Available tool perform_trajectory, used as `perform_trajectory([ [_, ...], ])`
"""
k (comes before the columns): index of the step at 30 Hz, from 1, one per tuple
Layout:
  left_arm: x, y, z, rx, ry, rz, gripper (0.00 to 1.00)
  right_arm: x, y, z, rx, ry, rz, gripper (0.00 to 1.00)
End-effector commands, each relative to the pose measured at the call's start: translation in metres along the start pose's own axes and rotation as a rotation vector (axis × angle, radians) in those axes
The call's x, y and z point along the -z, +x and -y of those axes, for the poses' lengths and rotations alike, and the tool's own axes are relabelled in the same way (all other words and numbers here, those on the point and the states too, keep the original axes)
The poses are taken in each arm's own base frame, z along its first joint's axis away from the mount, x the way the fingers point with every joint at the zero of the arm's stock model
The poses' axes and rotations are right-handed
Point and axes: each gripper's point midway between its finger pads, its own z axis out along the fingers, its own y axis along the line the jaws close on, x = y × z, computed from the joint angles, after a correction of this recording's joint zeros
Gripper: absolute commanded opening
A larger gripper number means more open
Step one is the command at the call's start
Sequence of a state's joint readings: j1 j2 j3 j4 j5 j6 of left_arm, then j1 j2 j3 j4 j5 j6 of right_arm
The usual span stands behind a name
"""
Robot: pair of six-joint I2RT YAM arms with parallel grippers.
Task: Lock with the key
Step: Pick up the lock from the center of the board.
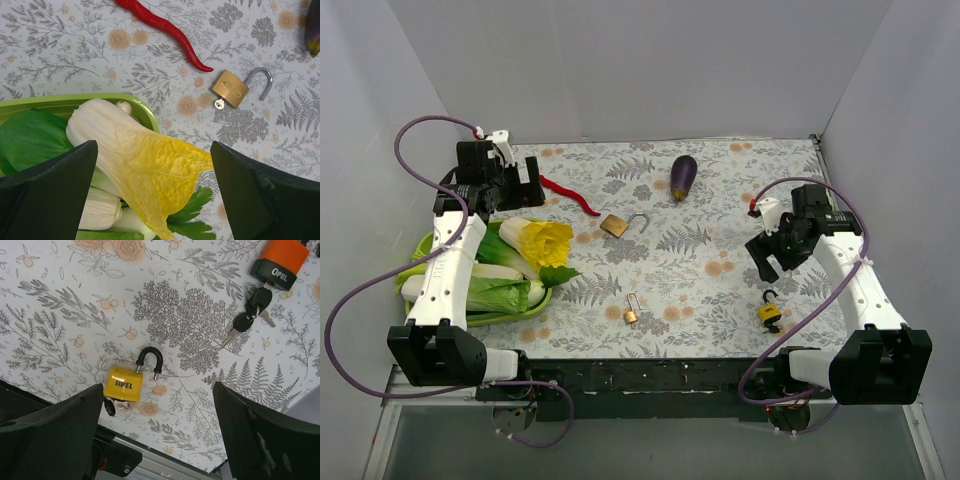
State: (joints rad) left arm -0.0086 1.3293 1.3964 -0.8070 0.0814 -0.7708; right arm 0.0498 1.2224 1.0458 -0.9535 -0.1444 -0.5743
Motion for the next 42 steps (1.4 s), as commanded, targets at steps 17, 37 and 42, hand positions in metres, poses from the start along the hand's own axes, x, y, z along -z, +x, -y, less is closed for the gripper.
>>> perform_trajectory([
  [17, 0.021, 0.011, 0.013, -0.056, 0.091, 0.020, 0.98, -0.030, 0.081, -0.034, -0.076, -0.090, -0.384, 0.98],
  [37, 0.027, -0.017, 0.034, -0.009, 0.181, 0.067, 0.98, -0.072, 0.098, -0.055, -0.098, -0.158, -0.500, 0.83],
  [42, 0.024, -0.020, 0.037, 0.000, 0.192, 0.068, 0.98, -0.070, 0.114, -0.061, -0.077, -0.150, -0.524, 0.80],
])
